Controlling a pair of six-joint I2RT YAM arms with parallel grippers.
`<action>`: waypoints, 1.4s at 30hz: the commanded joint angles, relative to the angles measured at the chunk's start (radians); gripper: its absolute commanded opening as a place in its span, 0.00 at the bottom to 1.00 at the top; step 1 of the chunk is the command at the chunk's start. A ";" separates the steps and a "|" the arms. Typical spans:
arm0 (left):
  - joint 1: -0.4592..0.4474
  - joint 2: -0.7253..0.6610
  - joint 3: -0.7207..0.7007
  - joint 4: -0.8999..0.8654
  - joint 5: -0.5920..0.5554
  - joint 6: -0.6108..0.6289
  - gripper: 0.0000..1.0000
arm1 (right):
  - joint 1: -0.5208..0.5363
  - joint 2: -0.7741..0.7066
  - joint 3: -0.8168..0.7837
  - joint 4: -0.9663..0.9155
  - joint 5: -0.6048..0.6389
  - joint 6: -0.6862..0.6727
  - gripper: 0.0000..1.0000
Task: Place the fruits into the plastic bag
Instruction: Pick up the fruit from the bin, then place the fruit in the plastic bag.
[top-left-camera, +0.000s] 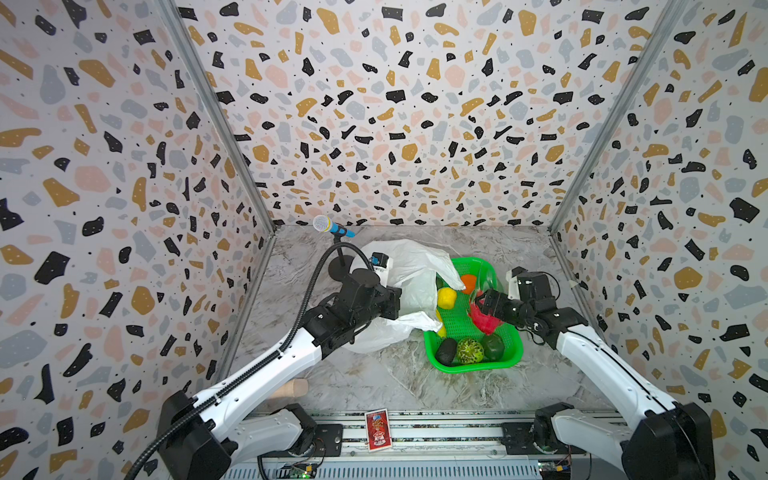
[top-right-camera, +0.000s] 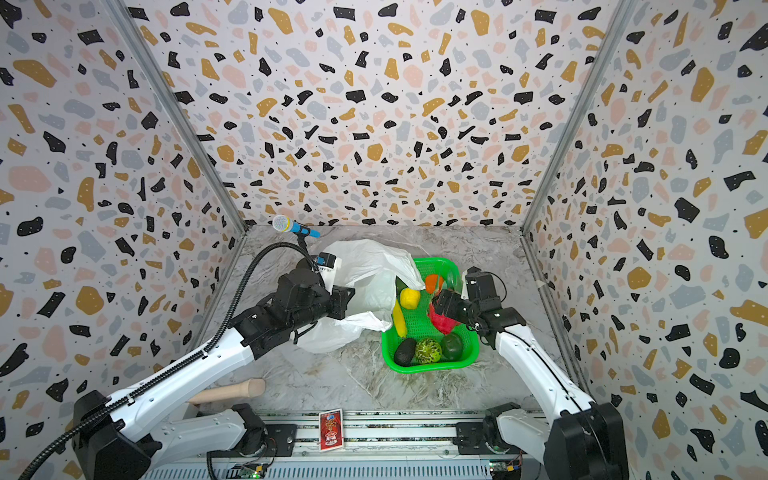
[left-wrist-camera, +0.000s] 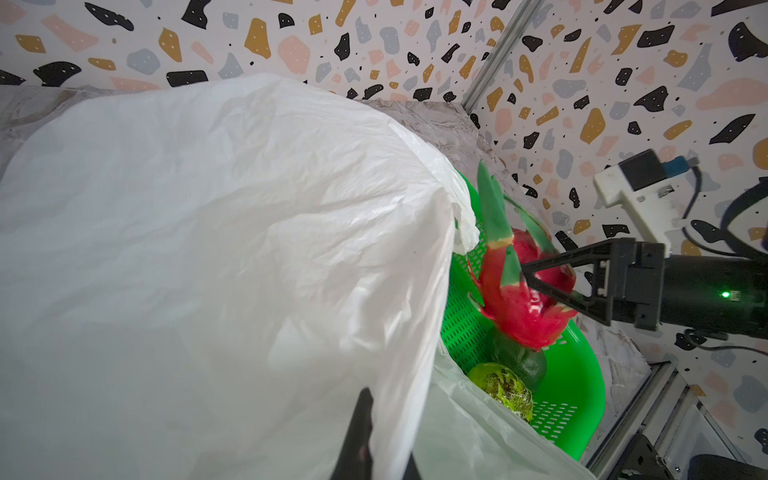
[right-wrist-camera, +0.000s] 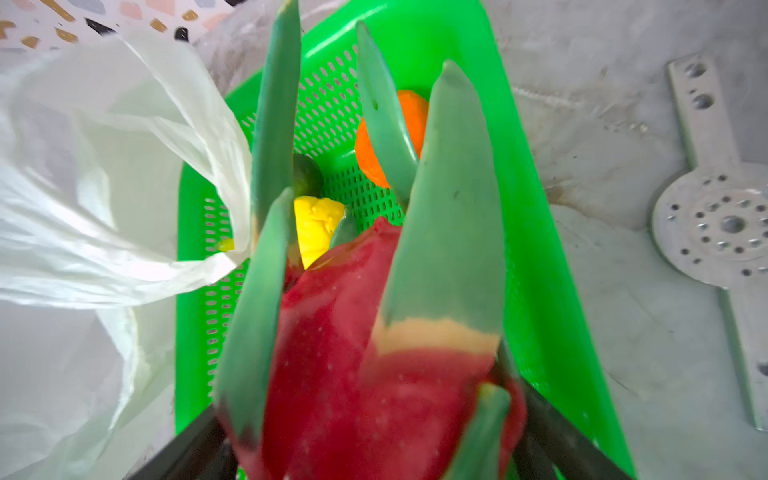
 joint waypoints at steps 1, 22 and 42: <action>0.006 -0.011 0.006 0.033 0.018 0.011 0.00 | -0.005 -0.084 0.094 -0.022 -0.035 -0.046 0.46; 0.006 -0.026 0.018 0.046 0.042 0.009 0.00 | 0.419 -0.051 0.194 0.223 -0.228 -0.178 0.46; 0.008 -0.054 0.105 0.073 0.082 0.028 0.00 | 0.462 -0.023 0.082 0.166 -0.383 -0.285 0.45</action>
